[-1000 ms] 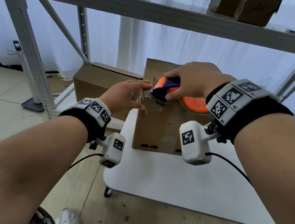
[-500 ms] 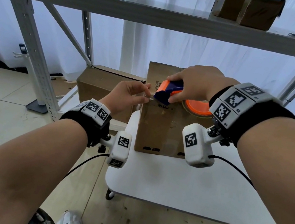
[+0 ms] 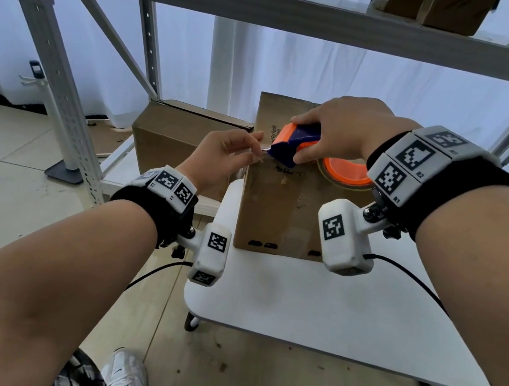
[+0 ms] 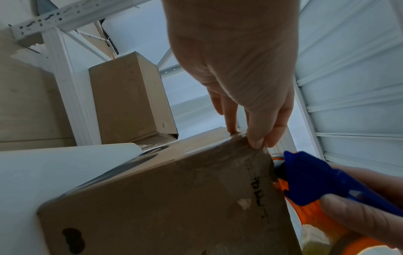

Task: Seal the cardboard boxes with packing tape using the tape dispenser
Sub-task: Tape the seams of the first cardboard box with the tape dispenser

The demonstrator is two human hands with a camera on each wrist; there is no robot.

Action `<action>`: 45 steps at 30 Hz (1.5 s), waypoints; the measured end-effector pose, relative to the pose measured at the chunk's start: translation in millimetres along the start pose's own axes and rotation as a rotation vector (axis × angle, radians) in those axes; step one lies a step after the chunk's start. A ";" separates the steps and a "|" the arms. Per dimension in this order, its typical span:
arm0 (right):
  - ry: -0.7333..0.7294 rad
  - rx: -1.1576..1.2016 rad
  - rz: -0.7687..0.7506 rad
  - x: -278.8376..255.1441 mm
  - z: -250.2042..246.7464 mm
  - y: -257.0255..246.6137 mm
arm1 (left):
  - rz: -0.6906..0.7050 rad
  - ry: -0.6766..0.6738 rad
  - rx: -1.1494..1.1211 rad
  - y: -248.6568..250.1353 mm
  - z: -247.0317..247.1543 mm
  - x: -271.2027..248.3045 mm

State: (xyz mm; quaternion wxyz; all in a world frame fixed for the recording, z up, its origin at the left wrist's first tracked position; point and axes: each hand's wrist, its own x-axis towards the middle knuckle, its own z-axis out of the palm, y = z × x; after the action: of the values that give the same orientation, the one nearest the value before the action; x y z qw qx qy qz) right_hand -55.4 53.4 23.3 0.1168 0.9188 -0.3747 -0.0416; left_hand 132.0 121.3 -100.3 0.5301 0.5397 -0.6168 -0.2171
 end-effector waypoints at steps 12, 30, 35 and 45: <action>0.007 -0.022 0.000 -4.8 -0.8 -2.2 | -0.017 -0.107 0.683 -21.6 0.2 -6.7; 0.027 -0.027 -0.007 -5.8 1.2 -1.3 | 0.077 -0.136 0.720 -12.6 0.3 -1.5; 0.038 -0.030 -0.011 -6.7 2.1 -1.0 | 0.118 -0.089 0.806 -11.4 4.4 3.8; 0.033 -0.030 -0.014 -6.9 2.1 -1.6 | 0.178 -0.050 0.554 -2.6 -4.5 6.2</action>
State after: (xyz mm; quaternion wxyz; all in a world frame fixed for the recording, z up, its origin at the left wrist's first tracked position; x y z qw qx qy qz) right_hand -59.5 59.0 20.8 0.1364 0.9201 -0.3656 -0.0326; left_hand 138.0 116.3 -98.3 0.3641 0.6021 -0.7105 -0.0061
